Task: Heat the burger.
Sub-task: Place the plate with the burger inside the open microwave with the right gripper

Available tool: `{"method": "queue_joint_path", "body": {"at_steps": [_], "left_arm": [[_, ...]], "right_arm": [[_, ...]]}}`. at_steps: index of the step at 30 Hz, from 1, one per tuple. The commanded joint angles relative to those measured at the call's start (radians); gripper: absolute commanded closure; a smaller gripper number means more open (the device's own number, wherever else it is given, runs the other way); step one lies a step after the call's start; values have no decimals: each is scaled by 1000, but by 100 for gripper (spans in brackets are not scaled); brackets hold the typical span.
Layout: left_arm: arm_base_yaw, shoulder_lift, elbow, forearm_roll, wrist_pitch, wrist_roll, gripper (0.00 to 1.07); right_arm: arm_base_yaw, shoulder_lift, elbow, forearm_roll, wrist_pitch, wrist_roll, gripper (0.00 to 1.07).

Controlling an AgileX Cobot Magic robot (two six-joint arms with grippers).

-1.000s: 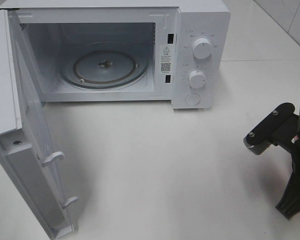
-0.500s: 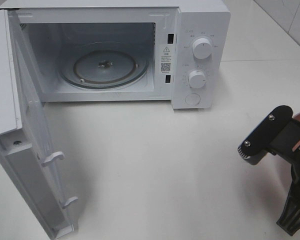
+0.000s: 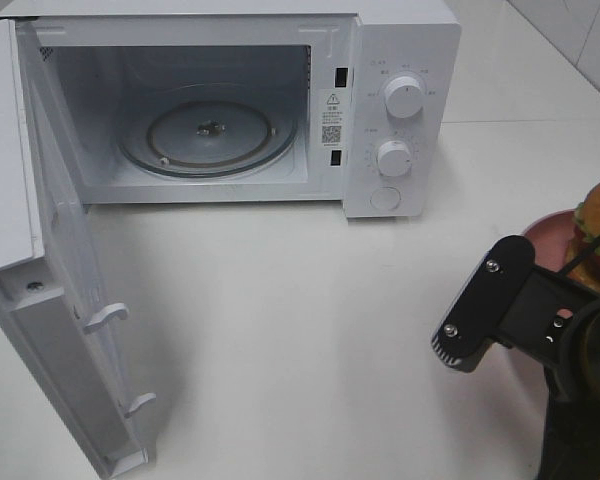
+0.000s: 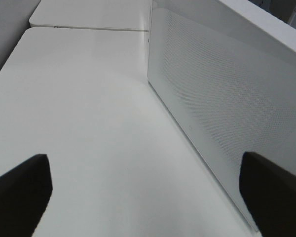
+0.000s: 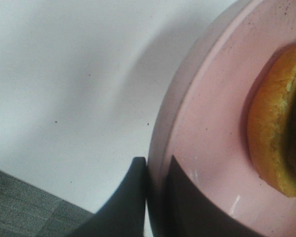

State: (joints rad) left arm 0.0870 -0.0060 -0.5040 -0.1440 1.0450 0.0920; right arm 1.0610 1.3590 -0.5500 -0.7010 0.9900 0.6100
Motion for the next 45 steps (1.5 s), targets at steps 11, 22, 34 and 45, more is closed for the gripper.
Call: {"method": "queue_joint_path", "body": {"at_steps": [11,22,34,45], "left_arm": [[-3,-20,0,-4,-8,-4,9],[-3,-20,0,-4,-8,-4,9],[-3,-20,0,-4,-8,-4,9],[-3,-20,0,-4,-8,-4,9]], "right_arm": [[84,-8,5,-137,-73,-1,107],[84,-8,5,-206,-182,-111,107],[84,-8,5,-213,-248,-260,107],[84,-8,3,-222,-303,-448,107]]}}
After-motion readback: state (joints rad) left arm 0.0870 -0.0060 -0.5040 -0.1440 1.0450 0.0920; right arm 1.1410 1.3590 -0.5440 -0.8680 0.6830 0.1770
